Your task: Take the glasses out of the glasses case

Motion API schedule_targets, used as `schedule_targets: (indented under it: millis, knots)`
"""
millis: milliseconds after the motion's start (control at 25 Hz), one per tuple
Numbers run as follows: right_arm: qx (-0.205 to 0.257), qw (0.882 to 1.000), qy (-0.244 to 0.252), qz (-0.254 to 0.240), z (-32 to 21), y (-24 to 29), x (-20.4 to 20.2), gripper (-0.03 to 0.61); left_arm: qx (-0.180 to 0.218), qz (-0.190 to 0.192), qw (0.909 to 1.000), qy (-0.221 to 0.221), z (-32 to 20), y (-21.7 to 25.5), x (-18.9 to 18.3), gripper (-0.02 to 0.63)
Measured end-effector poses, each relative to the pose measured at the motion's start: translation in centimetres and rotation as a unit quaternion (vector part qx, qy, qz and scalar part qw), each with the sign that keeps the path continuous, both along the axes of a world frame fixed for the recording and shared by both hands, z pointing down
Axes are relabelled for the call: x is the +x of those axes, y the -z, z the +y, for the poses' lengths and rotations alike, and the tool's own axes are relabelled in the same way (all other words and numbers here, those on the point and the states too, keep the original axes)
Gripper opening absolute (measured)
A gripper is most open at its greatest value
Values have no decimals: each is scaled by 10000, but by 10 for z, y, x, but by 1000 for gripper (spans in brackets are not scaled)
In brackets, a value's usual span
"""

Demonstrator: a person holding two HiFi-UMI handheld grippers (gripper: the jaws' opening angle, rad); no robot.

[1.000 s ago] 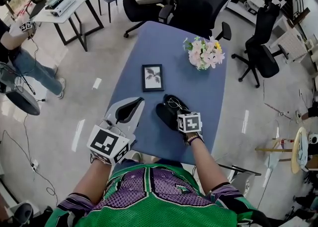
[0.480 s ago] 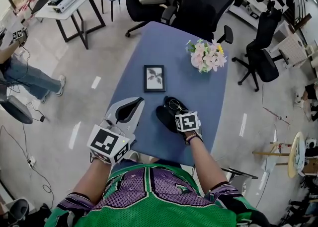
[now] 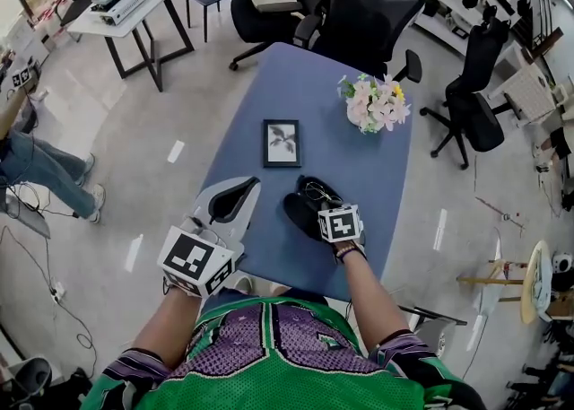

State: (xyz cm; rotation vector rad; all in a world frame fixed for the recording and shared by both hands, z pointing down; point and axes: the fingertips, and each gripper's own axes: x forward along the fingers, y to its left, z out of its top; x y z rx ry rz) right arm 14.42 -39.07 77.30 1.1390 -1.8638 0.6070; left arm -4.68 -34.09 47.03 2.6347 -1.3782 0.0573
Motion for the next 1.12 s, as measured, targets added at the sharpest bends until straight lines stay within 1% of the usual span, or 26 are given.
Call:
schedule_targets:
  millis: [80,480,760,1120]
  knots:
    - [38,10000,-31,2,0,-1,3,8,14,-24,10000,-1,2,0,0,17]
    - [269,9994,-166,-145,0,14,10,6,55,-19,10000,-1,11,7,-2,17]
    - [462,9984,-204,-238,2,36,10,6,161,23,9999,-45,17,18,0,17]
    - [872,9953,-327,-256,11,72,8,5,316,83,9993,-156,31,31,-6,17]
